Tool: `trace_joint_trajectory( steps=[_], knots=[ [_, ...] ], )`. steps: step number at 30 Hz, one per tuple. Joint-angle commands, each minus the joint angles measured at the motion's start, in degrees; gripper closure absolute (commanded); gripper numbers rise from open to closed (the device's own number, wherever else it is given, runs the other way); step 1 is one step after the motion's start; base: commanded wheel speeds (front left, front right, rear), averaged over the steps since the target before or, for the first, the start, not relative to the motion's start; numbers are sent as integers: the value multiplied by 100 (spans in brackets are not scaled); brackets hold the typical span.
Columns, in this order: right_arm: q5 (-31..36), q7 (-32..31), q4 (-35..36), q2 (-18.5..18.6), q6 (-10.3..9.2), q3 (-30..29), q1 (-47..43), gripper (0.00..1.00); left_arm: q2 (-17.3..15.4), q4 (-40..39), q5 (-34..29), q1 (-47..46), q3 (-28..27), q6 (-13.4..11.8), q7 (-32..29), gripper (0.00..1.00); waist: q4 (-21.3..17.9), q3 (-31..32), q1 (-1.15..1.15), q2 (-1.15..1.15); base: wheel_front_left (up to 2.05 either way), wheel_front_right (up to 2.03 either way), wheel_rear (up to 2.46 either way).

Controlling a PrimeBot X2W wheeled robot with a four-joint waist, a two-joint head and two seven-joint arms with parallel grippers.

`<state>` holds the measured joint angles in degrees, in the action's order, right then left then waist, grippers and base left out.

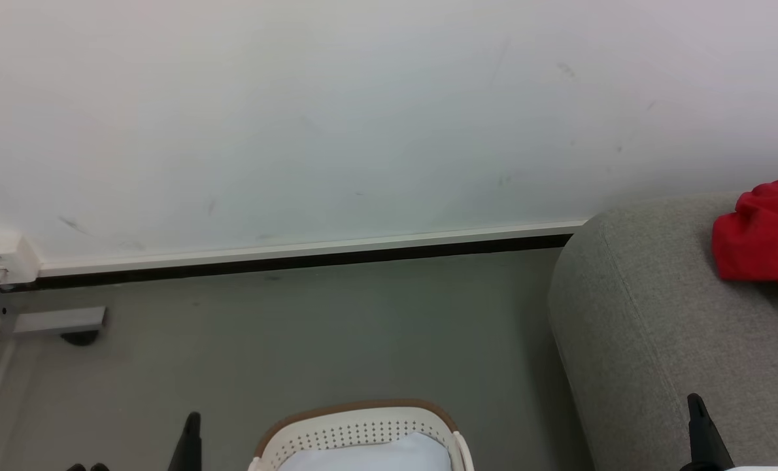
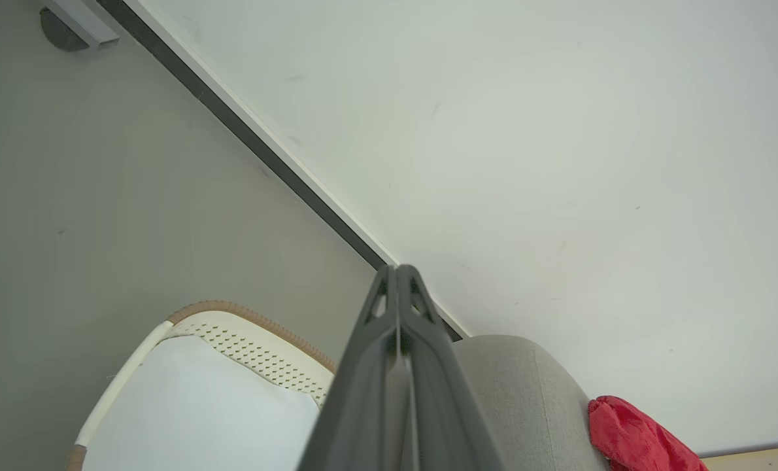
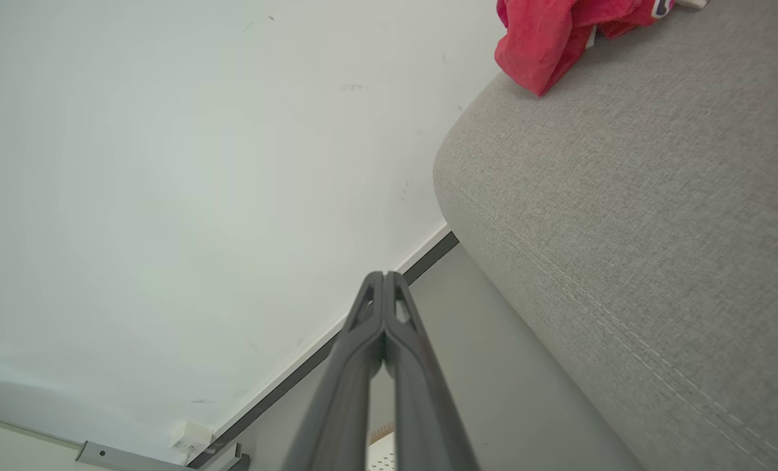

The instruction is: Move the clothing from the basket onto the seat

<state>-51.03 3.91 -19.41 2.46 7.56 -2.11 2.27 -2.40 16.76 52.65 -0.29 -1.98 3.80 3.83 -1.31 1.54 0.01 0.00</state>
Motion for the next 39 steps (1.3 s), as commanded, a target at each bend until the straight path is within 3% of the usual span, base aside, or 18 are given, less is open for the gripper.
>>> trace_joint_trajectory(
  steps=[1, 39],
  knots=[
    [-170, -39, 94, 45, -5, -28, 156, 100, -37, -70, 177, -137, -44, 37, -38, 100, 1, -2, 0, 0, 0, 0, 0],
    [-2460, -630, 368, 56, -9, -280, 312, 100, -56, -194, 2370, -422, -288, 238, -625, 100, 65, -85, 0, 0, 0, 0, 0]
  ],
)
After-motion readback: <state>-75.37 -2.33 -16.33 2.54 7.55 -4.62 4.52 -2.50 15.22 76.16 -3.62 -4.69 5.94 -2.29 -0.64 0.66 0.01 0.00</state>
